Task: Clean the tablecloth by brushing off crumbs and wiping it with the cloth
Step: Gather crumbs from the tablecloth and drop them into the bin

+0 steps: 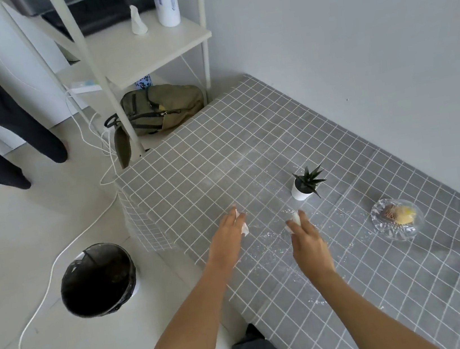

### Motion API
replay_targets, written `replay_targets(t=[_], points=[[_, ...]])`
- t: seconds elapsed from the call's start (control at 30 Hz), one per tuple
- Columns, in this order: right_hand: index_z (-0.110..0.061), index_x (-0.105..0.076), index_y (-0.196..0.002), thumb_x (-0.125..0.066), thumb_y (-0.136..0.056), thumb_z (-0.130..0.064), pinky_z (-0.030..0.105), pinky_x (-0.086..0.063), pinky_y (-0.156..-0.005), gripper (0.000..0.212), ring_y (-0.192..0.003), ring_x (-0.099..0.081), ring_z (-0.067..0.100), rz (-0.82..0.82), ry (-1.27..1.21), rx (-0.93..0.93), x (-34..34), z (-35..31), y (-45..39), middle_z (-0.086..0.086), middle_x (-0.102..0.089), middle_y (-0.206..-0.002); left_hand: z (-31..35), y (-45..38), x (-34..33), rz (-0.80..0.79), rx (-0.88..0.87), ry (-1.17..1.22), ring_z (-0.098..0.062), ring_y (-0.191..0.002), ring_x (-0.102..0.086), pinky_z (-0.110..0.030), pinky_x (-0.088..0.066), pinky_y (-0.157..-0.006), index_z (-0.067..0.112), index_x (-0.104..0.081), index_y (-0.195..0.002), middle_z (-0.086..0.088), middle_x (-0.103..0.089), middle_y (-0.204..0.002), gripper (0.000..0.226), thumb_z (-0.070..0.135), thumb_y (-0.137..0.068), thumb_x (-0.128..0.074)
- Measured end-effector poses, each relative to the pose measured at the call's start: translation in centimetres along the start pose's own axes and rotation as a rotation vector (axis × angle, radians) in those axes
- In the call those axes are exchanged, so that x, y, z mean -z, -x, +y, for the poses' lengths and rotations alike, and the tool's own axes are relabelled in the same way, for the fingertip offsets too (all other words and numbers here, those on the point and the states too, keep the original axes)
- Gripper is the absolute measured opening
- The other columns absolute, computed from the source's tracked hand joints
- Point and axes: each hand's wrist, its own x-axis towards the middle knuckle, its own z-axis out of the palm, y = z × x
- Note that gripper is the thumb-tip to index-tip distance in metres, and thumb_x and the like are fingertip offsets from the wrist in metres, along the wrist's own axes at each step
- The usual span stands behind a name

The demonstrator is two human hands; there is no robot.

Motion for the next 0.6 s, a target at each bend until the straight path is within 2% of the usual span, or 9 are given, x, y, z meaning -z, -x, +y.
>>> replay_targets(t=[0.1,0.23,0.33,0.43,0.47,0.53,0.6], points=[[-0.006,-0.063,-0.117,-0.063,-0.083,0.012,0.051,-0.059,-0.067,0.038,-0.109,-0.059,0.045,-0.006,-0.004,0.033,-0.3,-2.9,-1.5,0.023,-0.042,-0.145,-2.6,0.7,1.9,-0.009,0.045,0.009,-0.021,-0.141,-0.029,-0.030,-0.034,-0.109,0.018,-0.028,-0.149,-0.005,-0.014,-0.159,0.060,0.013,-0.095,-0.054],[-0.006,-0.062,-0.120,-0.063,-0.085,0.010,0.053,-0.057,-0.077,0.038,-0.114,-0.057,0.046,-0.008,-0.021,0.086,-1.7,-8.5,-3.7,0.023,-0.040,-0.147,-7.7,2.1,5.4,0.050,0.093,0.015,-0.023,-0.140,-0.029,-0.032,-0.035,-0.108,0.017,-0.027,-0.149,-0.007,-0.014,-0.159,0.057,0.014,-0.097,-0.050],[-0.004,-0.062,-0.120,-0.064,-0.084,0.011,0.053,-0.055,-0.079,0.039,-0.113,-0.057,0.046,-0.007,-0.031,0.134,-3.4,-14.1,-5.0,0.024,-0.039,-0.147,-12.8,3.8,8.2,0.092,0.122,0.046,-0.024,-0.140,-0.028,-0.032,-0.037,-0.107,0.017,-0.030,-0.148,-0.006,-0.016,-0.159,0.056,0.010,-0.096,-0.051],[-0.005,-0.060,-0.123,-0.056,-0.086,0.014,0.052,-0.057,-0.079,0.042,-0.117,-0.054,0.044,-0.039,-0.051,0.146,-6.1,-21.1,-5.9,0.021,-0.033,-0.151,-19.1,6.1,10.9,0.090,0.163,-0.010,-0.024,-0.138,-0.034,-0.029,-0.036,-0.106,0.016,-0.035,-0.146,-0.008,-0.021,-0.157,0.055,0.010,-0.095,-0.054],[-0.006,-0.059,-0.123,-0.055,-0.086,0.015,0.053,-0.057,-0.080,0.043,-0.118,-0.053,0.044,-0.055,-0.061,0.163,-7.3,-23.6,-6.0,0.020,-0.033,-0.151,-21.5,6.9,11.8,0.119,0.164,-0.050,-0.022,-0.133,-0.041,-0.027,-0.039,-0.102,0.015,-0.041,-0.143,-0.010,-0.029,-0.154,0.057,0.011,-0.090,-0.062],[-0.008,-0.059,-0.125,-0.055,-0.086,0.015,0.054,-0.055,-0.083,0.045,-0.121,-0.051,0.045,-0.089,-0.083,0.207,-10.0,-28.4,-6.2,0.019,-0.033,-0.152,-26.3,8.6,13.6,0.164,0.144,-0.110,-0.017,-0.111,-0.062,-0.020,-0.049,-0.086,0.014,-0.063,-0.122,-0.011,-0.057,-0.133,0.067,0.018,-0.060,-0.089],[-0.008,-0.057,-0.129,-0.054,-0.086,0.014,0.051,-0.055,-0.086,0.048,-0.123,-0.049,0.043,-0.127,-0.094,0.254,-12.6,-33.0,-6.2,0.019,-0.031,-0.153,-30.5,10.5,15.4,0.116,0.172,-0.186,-0.013,-0.090,-0.069,-0.016,-0.052,-0.073,0.016,-0.074,-0.101,-0.005,-0.070,-0.109,0.072,0.023,-0.034,-0.098]])
